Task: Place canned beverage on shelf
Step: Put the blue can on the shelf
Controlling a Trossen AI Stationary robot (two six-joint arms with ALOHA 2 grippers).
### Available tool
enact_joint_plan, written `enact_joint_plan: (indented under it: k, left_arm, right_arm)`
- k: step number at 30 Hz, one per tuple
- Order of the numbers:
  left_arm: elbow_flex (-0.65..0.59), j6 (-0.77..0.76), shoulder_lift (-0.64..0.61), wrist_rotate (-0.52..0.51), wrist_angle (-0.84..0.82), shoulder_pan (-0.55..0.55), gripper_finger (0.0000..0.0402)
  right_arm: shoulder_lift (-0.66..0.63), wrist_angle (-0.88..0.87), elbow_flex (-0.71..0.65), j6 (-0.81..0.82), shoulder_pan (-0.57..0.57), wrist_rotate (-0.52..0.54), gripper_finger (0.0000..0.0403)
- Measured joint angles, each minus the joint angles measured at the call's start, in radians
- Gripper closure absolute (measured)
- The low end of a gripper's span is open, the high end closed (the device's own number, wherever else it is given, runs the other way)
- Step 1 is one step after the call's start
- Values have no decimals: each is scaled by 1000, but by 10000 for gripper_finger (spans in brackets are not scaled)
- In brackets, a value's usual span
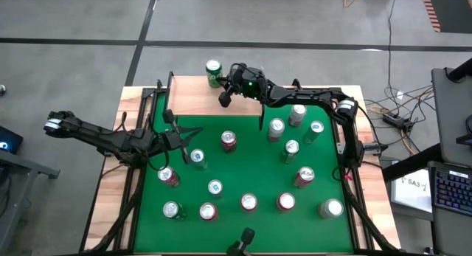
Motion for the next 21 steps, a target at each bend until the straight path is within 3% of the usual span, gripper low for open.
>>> enact_joint_plan:
  k: [11, 21]
  left_arm:
    - [0, 0, 0, 0, 0, 0, 399]
    - [0, -59, 2, 2, 36, 0, 400]
  right_arm:
    - [-84, -130, 0, 8, 41, 0, 394]
    - [-360, -577, 0, 50, 137, 0, 394]
